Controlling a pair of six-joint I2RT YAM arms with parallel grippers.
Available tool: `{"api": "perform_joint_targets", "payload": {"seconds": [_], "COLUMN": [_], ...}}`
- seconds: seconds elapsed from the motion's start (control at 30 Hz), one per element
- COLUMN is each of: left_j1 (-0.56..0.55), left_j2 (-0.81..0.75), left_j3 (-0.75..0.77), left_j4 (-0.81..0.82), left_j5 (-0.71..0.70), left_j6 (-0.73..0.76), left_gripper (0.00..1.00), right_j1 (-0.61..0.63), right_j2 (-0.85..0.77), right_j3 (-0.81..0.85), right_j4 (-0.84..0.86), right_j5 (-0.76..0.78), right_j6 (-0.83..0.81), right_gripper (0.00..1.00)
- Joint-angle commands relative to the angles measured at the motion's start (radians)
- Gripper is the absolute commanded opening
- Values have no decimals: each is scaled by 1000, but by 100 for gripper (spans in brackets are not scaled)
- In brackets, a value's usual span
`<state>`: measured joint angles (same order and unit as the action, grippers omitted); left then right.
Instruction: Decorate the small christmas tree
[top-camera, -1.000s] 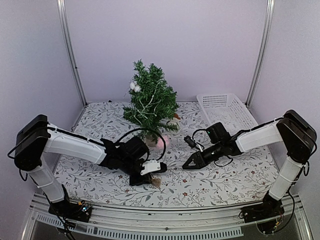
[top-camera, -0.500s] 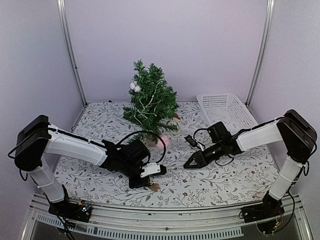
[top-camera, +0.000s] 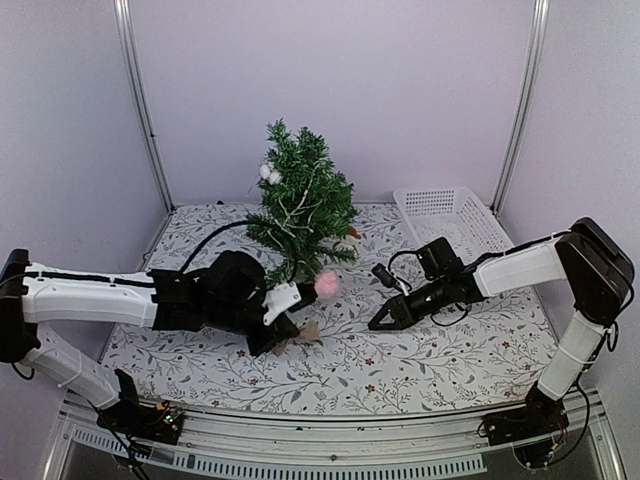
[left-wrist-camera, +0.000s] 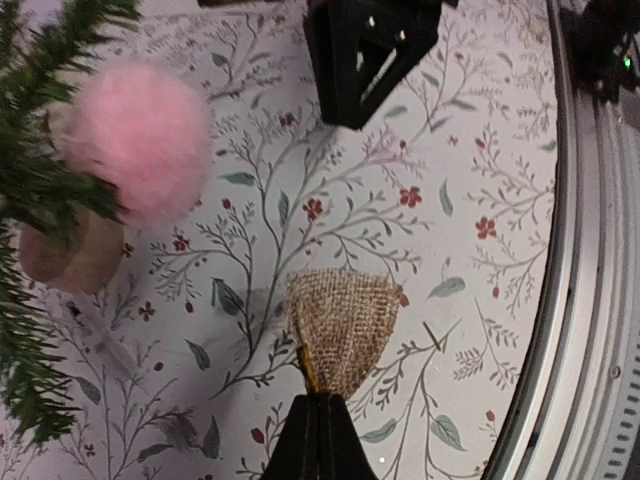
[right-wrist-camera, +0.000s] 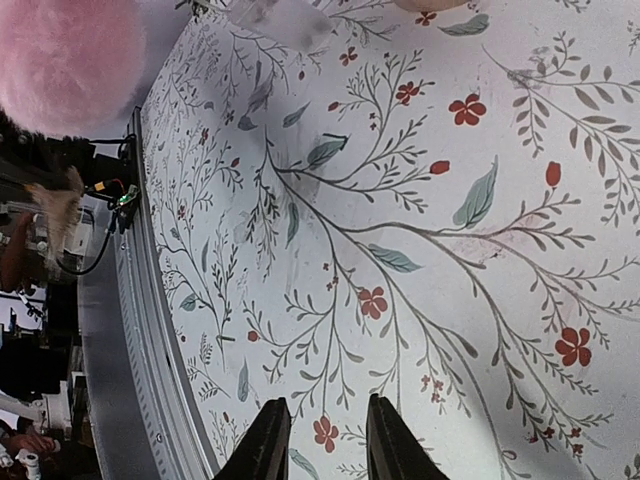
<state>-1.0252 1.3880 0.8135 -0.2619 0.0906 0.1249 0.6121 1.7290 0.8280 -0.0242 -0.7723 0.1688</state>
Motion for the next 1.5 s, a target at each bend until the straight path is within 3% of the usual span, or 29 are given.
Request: {"api": "perform_joint_targets", "payload": {"seconds": [0.0, 0.17, 0.3, 0.63, 0.9, 1.17, 1.3, 1.47], "left_j1": [43, 143, 203, 206, 179, 121, 109, 82], "left_j2": [-160, -273, -300, -87, 108, 271, 342, 321], "left_j3": [-60, -90, -14, 564, 878, 1037, 1166, 1116], "left_j4": [199, 246, 297, 144, 174, 226, 116, 85], "left_j5": [-135, -266, -292, -406, -443, -646, -659, -752], "left_j6": [-229, -432, -465, -314, -373, -383, -480, -571], "left_gripper": [0, 0, 0, 0, 0, 0, 0, 0], "right_j1": [-25, -48, -60, -81, -82, -83, -83, -82], "right_j2": [-35, -70, -95, -110, -98, -94, -91, -86], "right_j3": [26, 31, 34, 69, 71, 71, 77, 83], "right_j4": [-30, -42, -43, -39, -27, -14, -16, -20], "right_j5": [9, 24, 36, 47, 53, 55, 58, 61], "right_j6": [-4, 1, 10, 26, 45, 62, 63, 60], "right_gripper": [29, 31, 32, 32, 32, 33, 33, 33]}}
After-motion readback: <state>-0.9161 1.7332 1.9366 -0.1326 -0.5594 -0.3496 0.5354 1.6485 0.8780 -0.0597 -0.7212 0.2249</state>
